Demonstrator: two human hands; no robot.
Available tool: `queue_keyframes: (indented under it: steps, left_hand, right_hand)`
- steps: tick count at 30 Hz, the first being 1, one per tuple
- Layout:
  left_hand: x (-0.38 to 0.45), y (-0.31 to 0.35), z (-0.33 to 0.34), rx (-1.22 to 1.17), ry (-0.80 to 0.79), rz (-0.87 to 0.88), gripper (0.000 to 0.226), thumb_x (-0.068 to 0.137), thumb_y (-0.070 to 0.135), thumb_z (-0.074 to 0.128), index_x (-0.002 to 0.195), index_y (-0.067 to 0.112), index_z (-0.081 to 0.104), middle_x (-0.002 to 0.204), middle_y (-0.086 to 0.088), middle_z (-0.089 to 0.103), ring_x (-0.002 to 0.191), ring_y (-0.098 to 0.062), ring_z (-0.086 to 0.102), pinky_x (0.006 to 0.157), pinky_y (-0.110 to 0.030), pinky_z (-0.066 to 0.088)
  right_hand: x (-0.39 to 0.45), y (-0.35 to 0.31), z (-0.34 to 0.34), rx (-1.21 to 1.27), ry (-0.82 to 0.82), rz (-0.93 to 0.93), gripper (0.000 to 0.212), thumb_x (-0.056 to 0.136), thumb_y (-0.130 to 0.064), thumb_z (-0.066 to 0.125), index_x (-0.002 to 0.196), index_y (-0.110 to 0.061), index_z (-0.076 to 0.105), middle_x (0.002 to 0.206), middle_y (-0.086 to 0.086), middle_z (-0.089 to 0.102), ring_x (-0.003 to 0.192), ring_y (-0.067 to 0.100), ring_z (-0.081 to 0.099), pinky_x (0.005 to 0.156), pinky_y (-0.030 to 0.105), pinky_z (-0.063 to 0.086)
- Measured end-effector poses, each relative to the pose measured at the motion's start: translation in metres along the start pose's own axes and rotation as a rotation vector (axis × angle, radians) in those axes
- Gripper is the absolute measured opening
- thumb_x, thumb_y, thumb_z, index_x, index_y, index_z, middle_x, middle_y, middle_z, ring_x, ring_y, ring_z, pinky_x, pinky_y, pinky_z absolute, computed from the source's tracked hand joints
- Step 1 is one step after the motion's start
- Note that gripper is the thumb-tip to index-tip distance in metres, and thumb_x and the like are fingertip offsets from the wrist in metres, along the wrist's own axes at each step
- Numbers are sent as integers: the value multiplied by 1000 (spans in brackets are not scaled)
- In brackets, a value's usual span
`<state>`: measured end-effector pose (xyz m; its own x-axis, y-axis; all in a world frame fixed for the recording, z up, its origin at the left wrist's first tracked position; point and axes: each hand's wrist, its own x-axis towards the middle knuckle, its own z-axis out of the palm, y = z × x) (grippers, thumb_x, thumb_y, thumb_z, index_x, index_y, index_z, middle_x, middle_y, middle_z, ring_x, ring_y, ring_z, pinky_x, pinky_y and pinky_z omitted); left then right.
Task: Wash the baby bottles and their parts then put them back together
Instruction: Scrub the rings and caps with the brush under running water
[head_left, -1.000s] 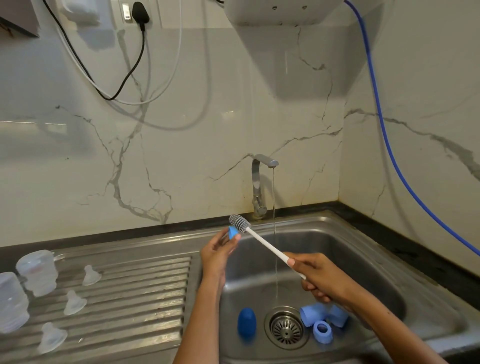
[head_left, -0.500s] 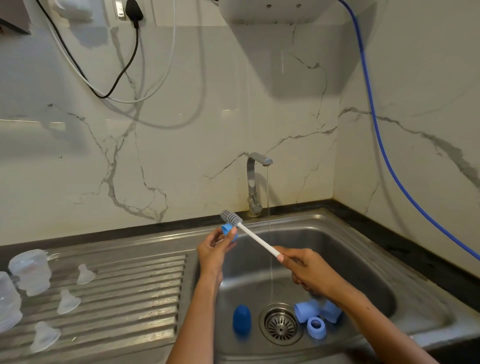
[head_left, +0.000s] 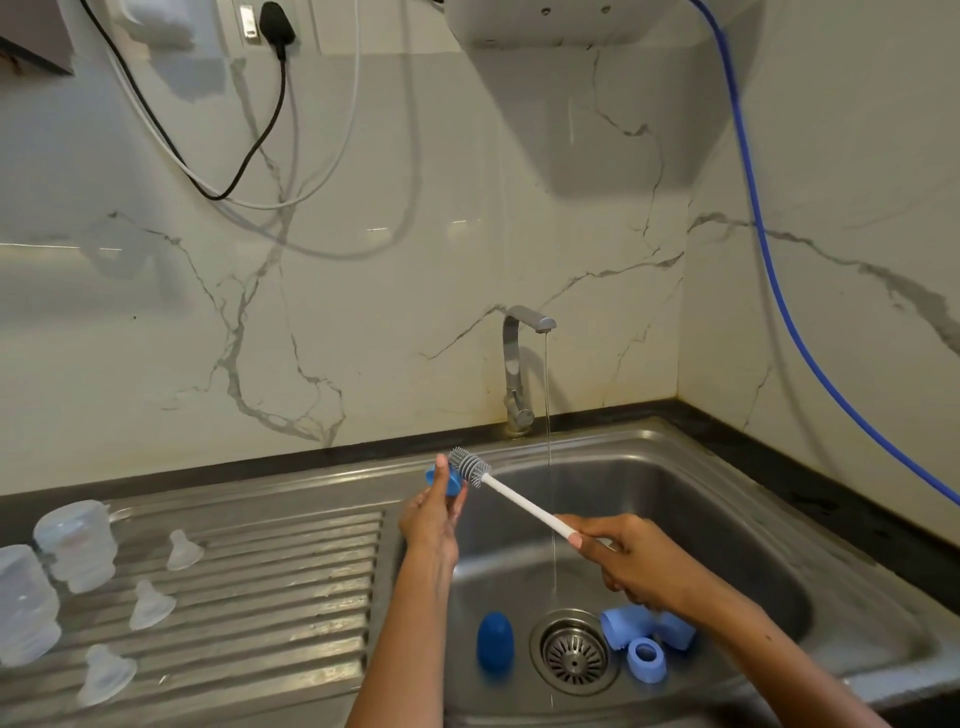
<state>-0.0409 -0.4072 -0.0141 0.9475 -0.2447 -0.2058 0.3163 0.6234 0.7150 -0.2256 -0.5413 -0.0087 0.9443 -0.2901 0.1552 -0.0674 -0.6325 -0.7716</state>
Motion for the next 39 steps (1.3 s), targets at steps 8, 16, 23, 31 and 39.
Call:
queue_keyframes:
  steps: [8,16,23,31,39]
  left_hand:
    - [5,7,-8,-52,-182,-132,21,87,19,64,94,-1,63,103,-20,66,99,-24,65,76,-29,57]
    - [-1,2,-1,-169,-248,-218,33,84,19,67,108,-3,61,110,-24,63,87,-25,71,61,-28,60]
    - [6,3,-7,-254,-152,-210,26,88,19,64,104,-1,59,115,-21,61,95,-25,64,77,-37,57]
    - [-6,-1,2,-179,-232,-218,22,84,10,66,103,-2,61,113,-22,64,105,-28,64,73,-34,59]
    - [9,-5,-5,-178,-101,-169,42,93,21,56,130,2,48,134,-20,50,118,-28,54,98,-41,45]
  right_hand:
    - [6,-6,15,66,46,-29,29,98,-27,51,122,-44,53,56,-8,44,45,1,41,45,20,36]
    - [15,-15,25,134,94,20,27,100,-32,46,120,-49,52,60,-4,44,36,-2,39,39,15,33]
    - [1,0,6,181,-55,64,30,100,-37,46,126,-51,47,52,-8,43,39,1,38,39,17,32]
    - [11,0,7,191,-41,88,28,100,-38,46,123,-54,48,53,-8,44,43,3,38,39,18,32]
    - [1,10,-21,244,-76,97,15,95,-44,52,104,-50,62,52,-5,44,42,6,36,40,20,30]
